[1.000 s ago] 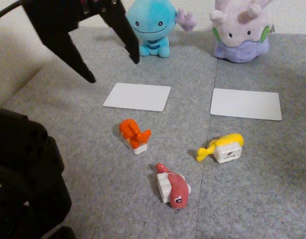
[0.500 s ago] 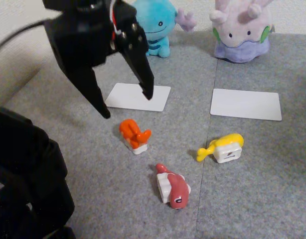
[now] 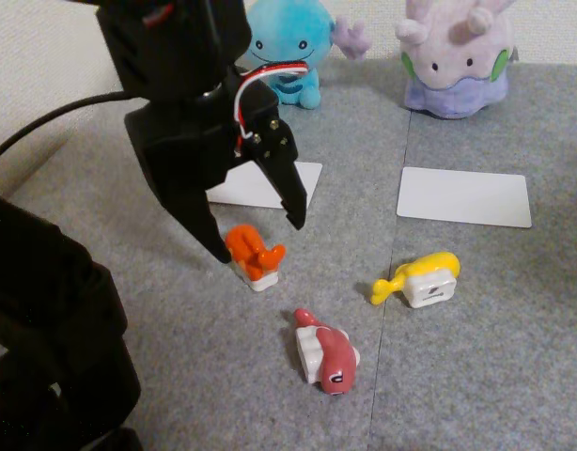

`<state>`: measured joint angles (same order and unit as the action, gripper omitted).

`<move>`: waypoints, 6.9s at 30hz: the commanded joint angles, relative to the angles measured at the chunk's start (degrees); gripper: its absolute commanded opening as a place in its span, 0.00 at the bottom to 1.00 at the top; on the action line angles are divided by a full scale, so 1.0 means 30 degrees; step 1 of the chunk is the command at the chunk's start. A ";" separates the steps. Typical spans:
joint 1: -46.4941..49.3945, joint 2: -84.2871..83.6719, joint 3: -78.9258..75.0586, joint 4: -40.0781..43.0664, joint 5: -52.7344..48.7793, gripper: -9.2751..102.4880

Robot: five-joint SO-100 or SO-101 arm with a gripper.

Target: Wooper wants to eat egg sudhi, and Goomy wants to eat shrimp sushi

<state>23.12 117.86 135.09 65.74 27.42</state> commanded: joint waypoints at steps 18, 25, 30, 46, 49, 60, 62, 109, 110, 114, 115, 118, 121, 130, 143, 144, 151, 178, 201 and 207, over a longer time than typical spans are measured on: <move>-0.1963 -0.5713 -0.0088 -0.4307 0.2227 0.30; -0.2021 -0.5742 -0.0088 -0.4307 0.2227 0.30; -0.1963 -0.5742 -0.0088 -0.4307 0.2227 0.23; -0.1787 -0.5684 -0.0088 -0.4307 0.2578 0.13; -0.1787 -0.5684 -0.0088 -0.4307 0.2578 0.12; -0.1758 -0.5654 -0.0234 -0.4307 0.2637 0.12; -0.1758 -0.5654 -0.0381 -0.4277 0.3164 0.12; 0.3896 -0.6270 -1.2832 -0.3574 0.7822 0.13; 0.3984 -0.7002 -1.3447 -0.3574 0.7822 0.13; 0.4365 -0.9756 -1.6025 -0.3574 0.7822 0.13; 0.4482 -1.0430 -1.6670 -0.3574 0.7822 0.13; 0.4687 -1.2393 -1.8545 -0.3545 0.7764 0.13; 0.4775 -1.4150 -2.0156 -0.3428 0.7676 0.13; 0.4980 -1.7988 -2.2529 -0.3633 0.7500 0.13; 0.5479 -1.9805 -2.2939 -0.5479 0.7441 0.13; 0.5479 -1.9805 -2.2939 -0.5479 0.7441 0.13; 0.5391 -1.9805 -2.2939 -0.5479 0.7441 0.13; 0.5303 -1.9805 -2.2939 -0.5479 0.7529 0.25; 0.6504 -1.0869 -2.2734 0.6768 0.5859 0.25; 0.9697 -1.1221 -2.2705 0.6182 0.3018 0.25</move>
<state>49.04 82.00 69.43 84.99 38.94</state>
